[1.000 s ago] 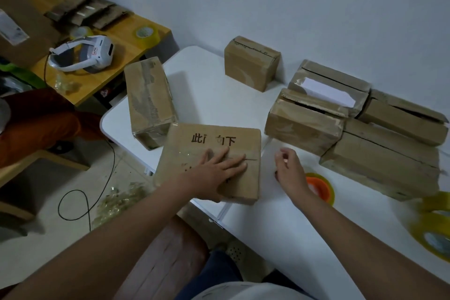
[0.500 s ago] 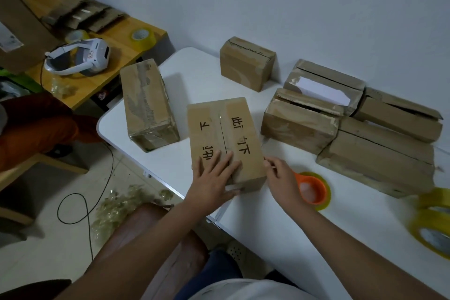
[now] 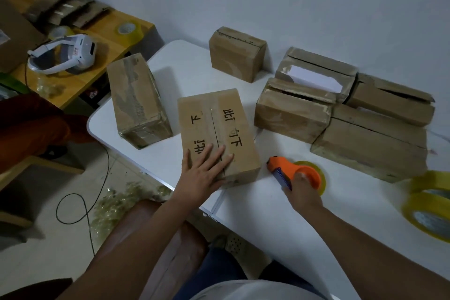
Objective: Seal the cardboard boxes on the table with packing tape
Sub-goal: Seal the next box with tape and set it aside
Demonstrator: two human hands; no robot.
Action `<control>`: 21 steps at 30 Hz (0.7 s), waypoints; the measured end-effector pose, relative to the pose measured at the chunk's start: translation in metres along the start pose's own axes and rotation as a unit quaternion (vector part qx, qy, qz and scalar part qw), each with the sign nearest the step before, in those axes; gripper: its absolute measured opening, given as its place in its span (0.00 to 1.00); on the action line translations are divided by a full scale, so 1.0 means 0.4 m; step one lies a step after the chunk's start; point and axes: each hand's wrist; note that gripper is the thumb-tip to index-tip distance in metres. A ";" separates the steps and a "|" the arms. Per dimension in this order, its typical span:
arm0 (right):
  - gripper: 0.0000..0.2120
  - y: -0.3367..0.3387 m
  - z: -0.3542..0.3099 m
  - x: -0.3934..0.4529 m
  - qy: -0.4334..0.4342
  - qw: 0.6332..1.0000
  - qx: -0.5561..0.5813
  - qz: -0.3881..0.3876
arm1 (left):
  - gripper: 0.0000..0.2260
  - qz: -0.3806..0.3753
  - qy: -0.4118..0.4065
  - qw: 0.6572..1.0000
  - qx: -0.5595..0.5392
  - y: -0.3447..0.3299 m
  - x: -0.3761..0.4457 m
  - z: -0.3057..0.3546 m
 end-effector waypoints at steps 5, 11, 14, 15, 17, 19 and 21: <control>0.17 -0.002 -0.007 0.002 -0.049 0.999 0.003 -0.011 | 0.30 -0.015 0.012 0.999 -0.025 0.001 -0.010 -0.003; 0.13 0.058 0.001 -0.035 0.069 0.989 0.105 0.073 | 0.31 -0.030 -0.053 0.998 0.019 0.001 -0.005 -0.044; 0.15 0.099 -0.018 -0.057 0.069 0.972 0.206 0.090 | 0.29 -0.053 -0.053 0.997 -0.002 0.015 0.021 -0.056; 0.15 0.114 -0.023 -0.064 0.050 0.966 0.236 0.094 | 0.28 -0.056 -0.039 0.997 -0.032 0.026 0.035 -0.051; 0.13 0.146 -0.030 -0.081 0.029 0.955 0.279 0.098 | 0.25 -0.054 0.003 0.990 -0.133 0.054 0.073 -0.018; 0.15 0.180 -0.037 -0.101 0.042 0.949 0.294 0.108 | 0.19 -0.045 0.070 0.962 -0.259 0.089 0.112 0.033; 0.18 0.211 -0.047 -0.119 0.068 0.948 0.290 0.114 | 0.15 -0.052 0.163 0.896 -0.410 0.128 0.144 0.087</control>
Point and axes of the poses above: each hand's wrist, its own x-axis towards the middle knuckle, its own y-axis out of the back of the hand, z = x × y
